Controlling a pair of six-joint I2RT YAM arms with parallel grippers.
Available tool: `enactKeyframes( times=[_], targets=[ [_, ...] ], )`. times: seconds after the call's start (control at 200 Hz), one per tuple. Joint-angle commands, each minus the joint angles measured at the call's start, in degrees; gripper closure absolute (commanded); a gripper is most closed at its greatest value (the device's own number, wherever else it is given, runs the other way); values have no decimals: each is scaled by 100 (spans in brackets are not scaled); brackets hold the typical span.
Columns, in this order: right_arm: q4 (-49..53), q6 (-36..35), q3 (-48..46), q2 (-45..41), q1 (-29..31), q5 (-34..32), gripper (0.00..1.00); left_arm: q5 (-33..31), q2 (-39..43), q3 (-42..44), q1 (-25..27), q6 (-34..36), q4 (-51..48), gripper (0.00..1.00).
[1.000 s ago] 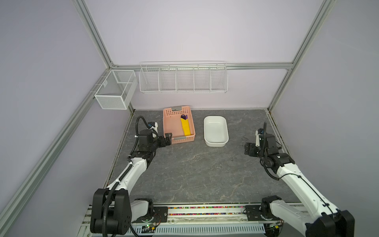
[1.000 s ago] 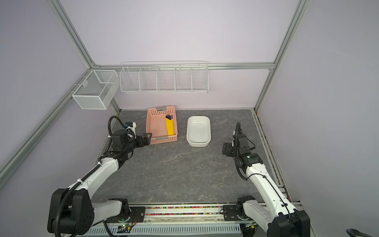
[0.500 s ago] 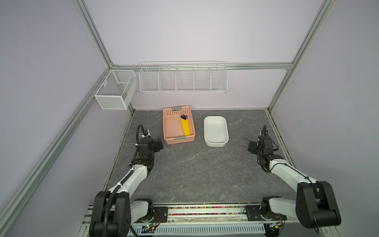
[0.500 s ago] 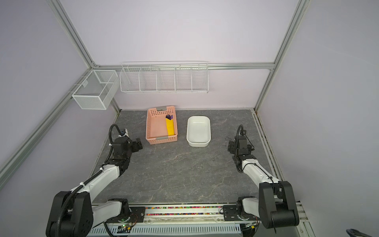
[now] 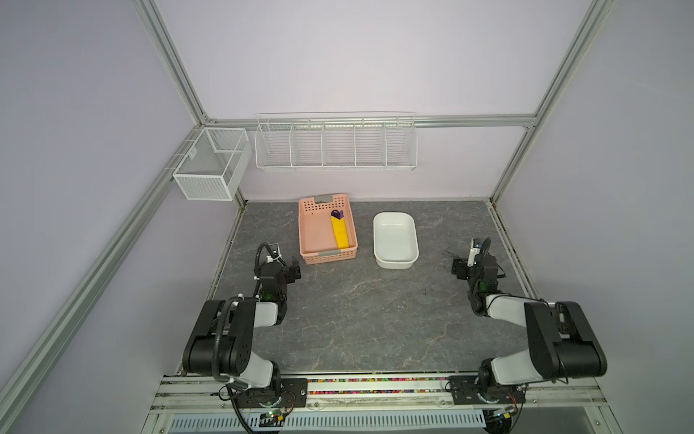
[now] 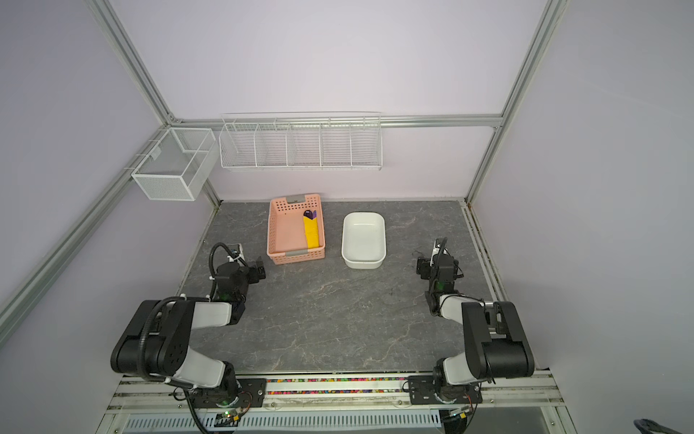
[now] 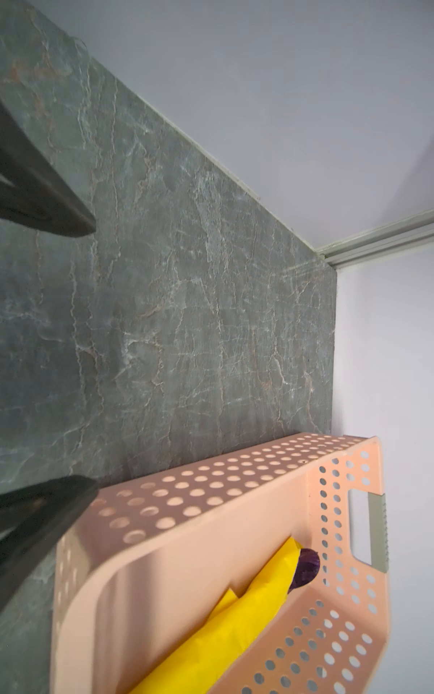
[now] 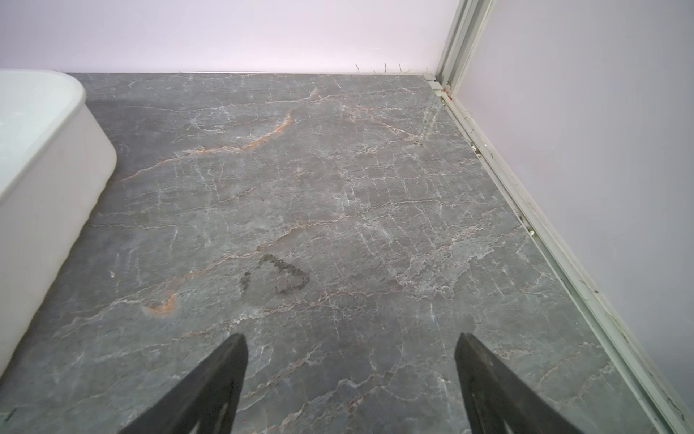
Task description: Place the utensils on the paper napkin and roll it up
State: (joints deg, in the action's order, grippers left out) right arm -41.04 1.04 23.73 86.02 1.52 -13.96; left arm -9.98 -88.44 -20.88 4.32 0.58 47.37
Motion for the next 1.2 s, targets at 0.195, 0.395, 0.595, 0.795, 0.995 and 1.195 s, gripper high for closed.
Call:
enactKeyframes(
  times=[0.195, 0.395, 0.595, 0.795, 0.995, 1.195],
  targets=[
    [-865, -289, -153, 186, -135, 843, 11, 629, 22, -51, -159, 117, 539, 1],
    [-879, -291, -174, 171, -141, 851, 11, 146, -10, -192, -159, -58, 314, 1],
    [-873, -297, -169, 170, -143, 851, 11, 175, -35, -155, -159, -34, 433, 1],
    [-873, -297, -167, 170, -141, 850, 11, 165, -34, -153, -159, -32, 431, 1],
    [-871, -298, -167, 170, -142, 855, 11, 147, -33, -180, -159, -58, 387, 1],
    [-871, -291, -166, 170, -138, 851, 11, 153, -33, -182, -157, -58, 387, 1]
  ],
)
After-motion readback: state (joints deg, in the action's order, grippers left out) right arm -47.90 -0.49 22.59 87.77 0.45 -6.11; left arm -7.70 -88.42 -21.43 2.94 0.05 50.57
